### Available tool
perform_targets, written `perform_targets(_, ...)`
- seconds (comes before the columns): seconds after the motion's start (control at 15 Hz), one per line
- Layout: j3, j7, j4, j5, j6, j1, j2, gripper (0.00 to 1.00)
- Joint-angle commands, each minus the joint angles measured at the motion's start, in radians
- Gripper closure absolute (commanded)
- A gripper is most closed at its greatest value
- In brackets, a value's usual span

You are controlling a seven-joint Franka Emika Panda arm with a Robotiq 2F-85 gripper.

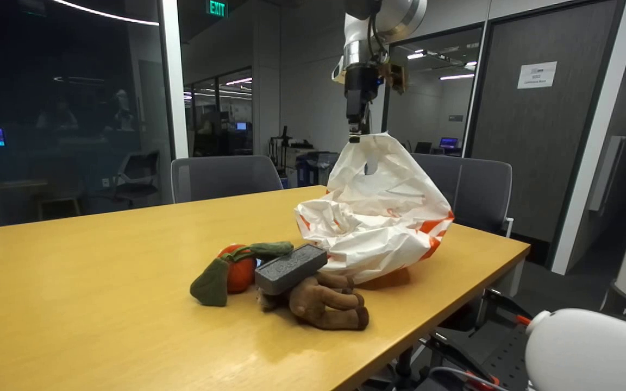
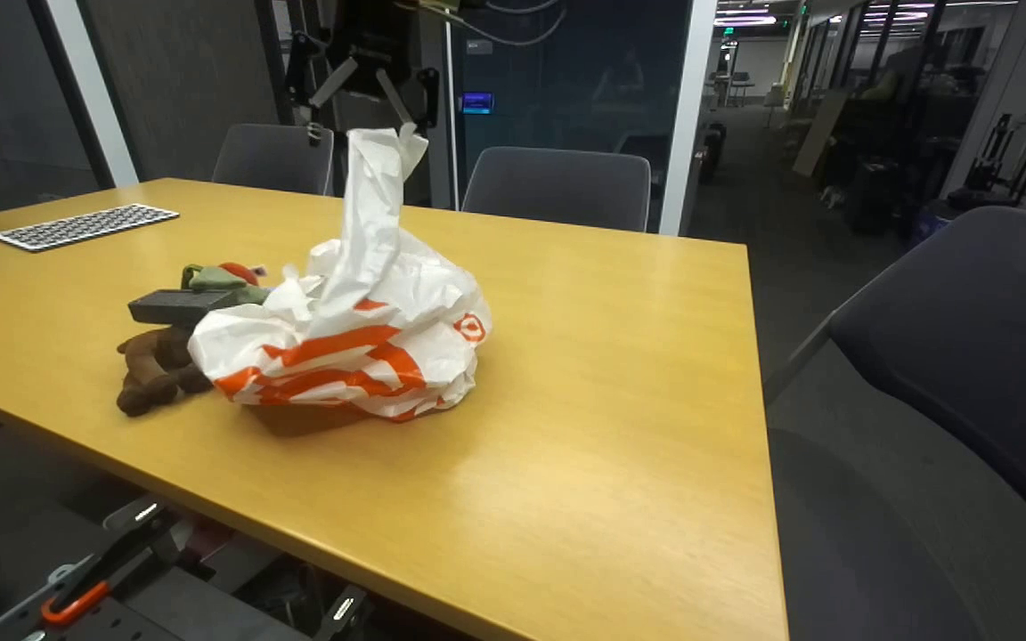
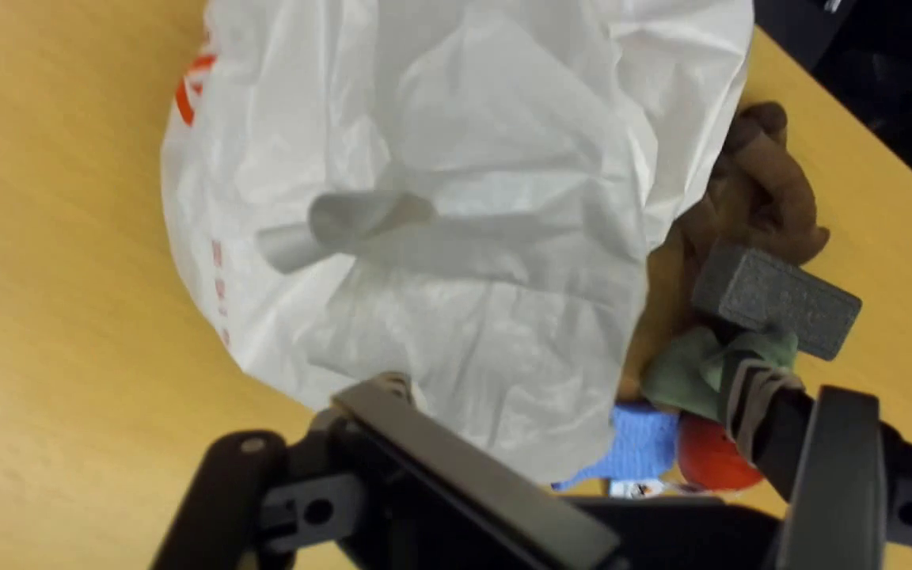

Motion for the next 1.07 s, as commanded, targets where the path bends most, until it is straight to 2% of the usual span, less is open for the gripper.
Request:
perform_targets(0.0,-0.024,0.083,0.043,-0.089,-0.194,-0.018,0.018,0.00)
perform_targets(0.07,-0.028,0.097,0.060,-0.115,-0.259,-0.022,0.026,0.00)
perform_targets(0.13,-0.025,0.064,0.063,-0.155,-0.246,-0.018,0.012,0.00)
perform_targets(0.2,-0.021,0.060,0.062,-0.207,-0.180,-0.016,-0.010,0.00)
perform_targets(0.27,-0.017,0.050,0.081,-0.257,-0.183,-0.012,-0.018,0.00)
perform_targets(0.33,-0.019,0.040,0.105,-0.284,-0.231,-0.013,-0.015,0.00)
perform_targets(0.4,-0.025,0.028,0.136,-0.281,-0.334,-0.016,-0.002,0.00)
perform_targets(0.53,-0.032,0.008,0.151,-0.269,-0.447,-0.021,0.004,0.00)
perform_targets(0.67,-0.028,0.051,0.141,-0.291,-0.534,-0.018,-0.004,0.00)
perform_targets(0.8,-0.025,0.003,0.131,-0.297,-0.638,-0.014,-0.015,0.00)
perform_targets(1.0,-0.030,-0.071,0.097,-0.273,-0.687,-0.013,-0.009,0.00)
